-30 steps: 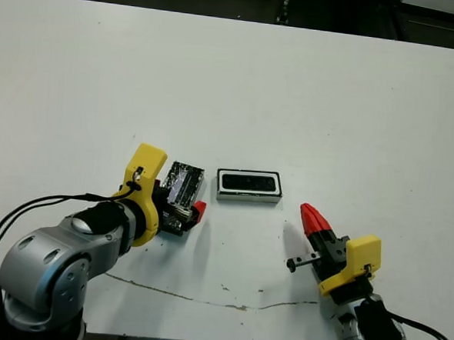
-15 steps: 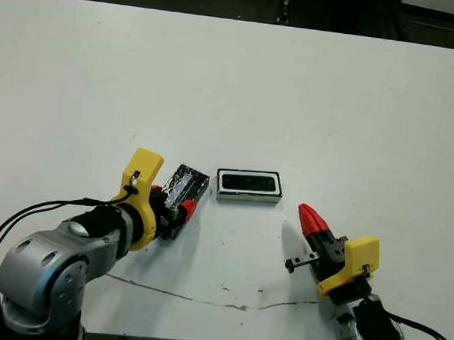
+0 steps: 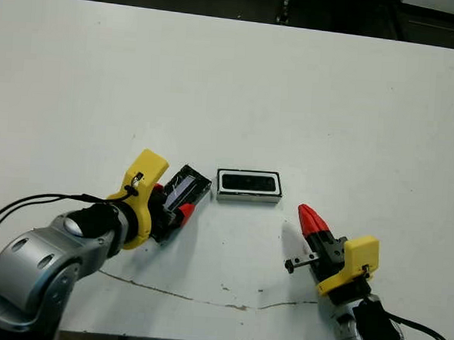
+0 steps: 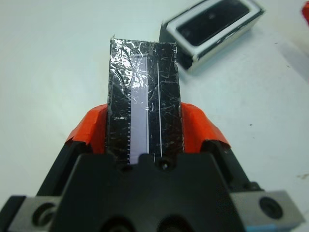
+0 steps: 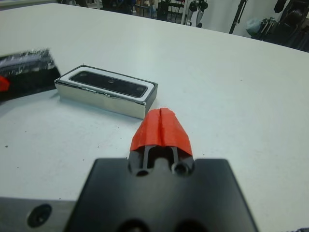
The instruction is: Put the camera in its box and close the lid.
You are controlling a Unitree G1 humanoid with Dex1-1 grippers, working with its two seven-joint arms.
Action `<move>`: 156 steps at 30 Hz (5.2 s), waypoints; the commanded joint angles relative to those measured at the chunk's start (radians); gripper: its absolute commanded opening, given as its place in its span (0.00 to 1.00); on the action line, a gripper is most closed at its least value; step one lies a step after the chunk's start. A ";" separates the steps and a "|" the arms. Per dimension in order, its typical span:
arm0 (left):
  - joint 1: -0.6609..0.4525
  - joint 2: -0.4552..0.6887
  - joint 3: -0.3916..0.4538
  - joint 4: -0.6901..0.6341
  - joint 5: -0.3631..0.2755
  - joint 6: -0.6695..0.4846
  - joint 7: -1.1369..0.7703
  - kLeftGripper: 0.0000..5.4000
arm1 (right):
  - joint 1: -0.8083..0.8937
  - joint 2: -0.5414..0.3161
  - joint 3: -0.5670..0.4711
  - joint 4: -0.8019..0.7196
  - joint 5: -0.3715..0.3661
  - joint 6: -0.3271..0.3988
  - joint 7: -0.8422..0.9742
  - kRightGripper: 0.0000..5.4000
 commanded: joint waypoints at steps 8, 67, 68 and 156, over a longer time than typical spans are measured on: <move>-0.081 0.139 0.007 0.276 0.027 -0.546 -0.321 0.58 | 0.016 -0.003 -0.008 0.009 0.013 0.023 -0.004 0.00; -0.407 0.017 -0.245 0.903 0.208 -0.879 -0.837 0.58 | -0.014 -0.032 -0.098 0.043 0.087 -0.024 0.081 0.00; -0.409 0.016 -0.246 0.904 0.210 -0.878 -0.837 0.58 | -0.012 -0.032 -0.098 0.041 0.087 -0.026 0.081 0.00; -0.781 -0.558 -0.297 1.825 0.352 -1.293 -1.171 0.58 | 0.004 -0.100 -0.287 0.024 0.160 -0.036 0.105 0.00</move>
